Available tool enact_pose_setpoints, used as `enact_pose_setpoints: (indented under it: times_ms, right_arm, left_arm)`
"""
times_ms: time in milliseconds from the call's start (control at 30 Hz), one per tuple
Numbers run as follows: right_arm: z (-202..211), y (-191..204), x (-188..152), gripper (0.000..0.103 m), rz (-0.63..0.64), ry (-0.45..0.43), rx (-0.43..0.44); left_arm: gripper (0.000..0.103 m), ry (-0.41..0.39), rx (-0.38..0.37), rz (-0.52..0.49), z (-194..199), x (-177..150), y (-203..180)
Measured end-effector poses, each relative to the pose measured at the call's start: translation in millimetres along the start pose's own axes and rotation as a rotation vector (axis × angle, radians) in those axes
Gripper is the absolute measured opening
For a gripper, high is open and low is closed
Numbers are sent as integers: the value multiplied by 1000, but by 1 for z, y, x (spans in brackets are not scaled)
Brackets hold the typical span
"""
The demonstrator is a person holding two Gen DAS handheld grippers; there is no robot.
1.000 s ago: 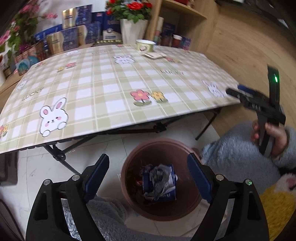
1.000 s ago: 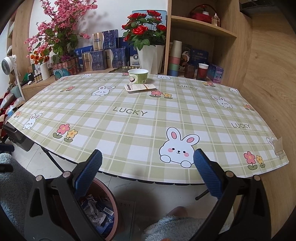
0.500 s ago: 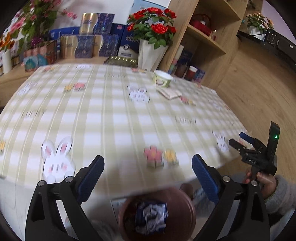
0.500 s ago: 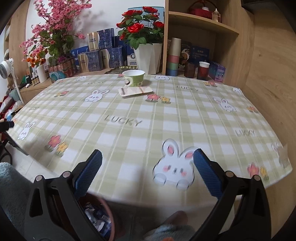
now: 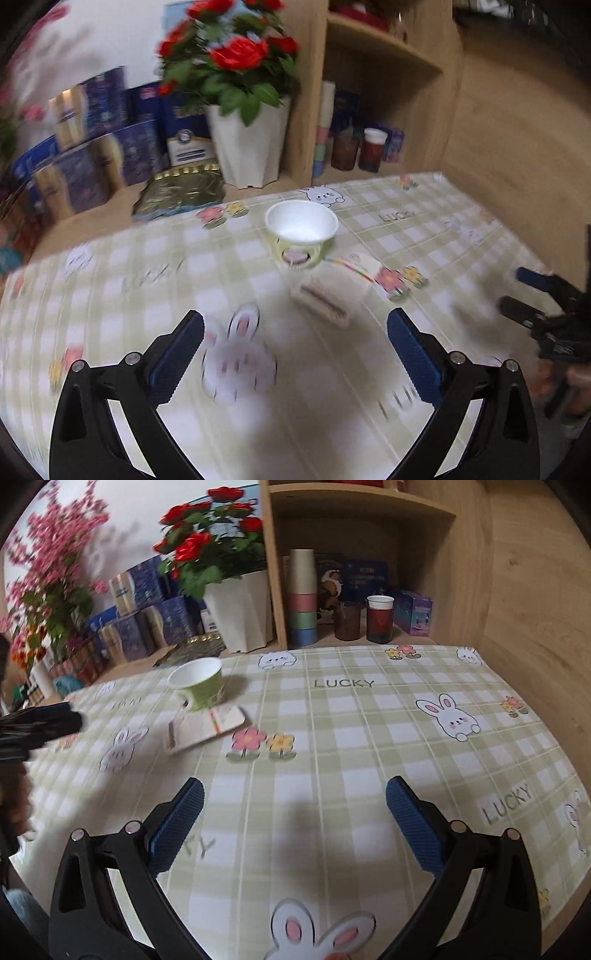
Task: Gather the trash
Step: 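Move the left gripper to the white paper cup and grasp its rim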
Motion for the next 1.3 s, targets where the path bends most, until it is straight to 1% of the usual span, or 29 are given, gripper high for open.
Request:
enact_pose_setpoints:
  times_ms: [67,100,133,200,233,267,333,467,567,633,700,733,800,867,967,1033,1133,1167,1233,1300]
  right_arm:
    - [-9,-3,1,97,-11,10,-3]
    - [-15,-6,0,97,-18,21,0]
    - [-18,-7,-1,97,-26,27,4]
    - [-22,-9,-4,97,-43,30,14]
    - [-23,-11,-5,97,-52,24,11]
    - [-23,-14,-5,97,-57,19,-3]
    - [-22,-19,-4,97,-74,10,-24]
    - [-20,-27,0,97,-112,3,2]
    - [-18,-32,0,97,-117,-5,-1]
    - [-19,-33,-1,97,-119,3,10]
    - [-22,-31,-3,97,-114,22,22]
    - [-25,-28,-3,97,-102,33,31]
    - [-27,-21,-2,97,-73,40,46]
    - [-29,-13,0,97,-45,51,62]
    - [-42,6,8,97,12,102,125]
    - [-52,26,17,97,78,132,180]
    - [-68,57,28,97,202,162,266]
    - [-74,66,31,97,249,164,275]
    - [-92,83,36,97,347,169,261]
    - [-105,93,38,97,382,181,264]
  left_arm:
    - [97,28,0,25,-25,12,-1]
    - [97,39,-16,29,-39,19,-4]
    - [97,47,-16,21,-49,23,-7]
    - [97,59,22,-12,-69,30,-12]
    - [97,83,38,-19,-83,32,-13]
    - [97,97,45,-14,-89,34,-12]
    - [97,121,53,27,-109,39,-7]
    - [97,138,60,97,-133,47,0]
    - [97,141,80,105,-148,54,-1]
    - [97,147,89,127,-153,56,1]
    - [95,160,73,165,-158,56,4]
    - [80,150,57,166,-156,57,4]
    - [79,140,70,140,-150,57,5]
    - [77,116,47,126,-139,58,7]
    - [75,81,15,172,-110,56,23]
    - [75,55,9,209,-86,52,38]
    - [75,-5,10,266,-41,35,61]
    - [75,-18,20,283,-27,26,70]
    - [75,-34,29,306,-4,8,83]
    - [75,-44,48,317,14,-7,94]
Point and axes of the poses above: each gripper's, at about its wrist camera, not at the fingertips, and z roughly against the way its jaws point, y to its left, x to its top, the point moved 8 cm from there along -z, roughly the way its jaws point
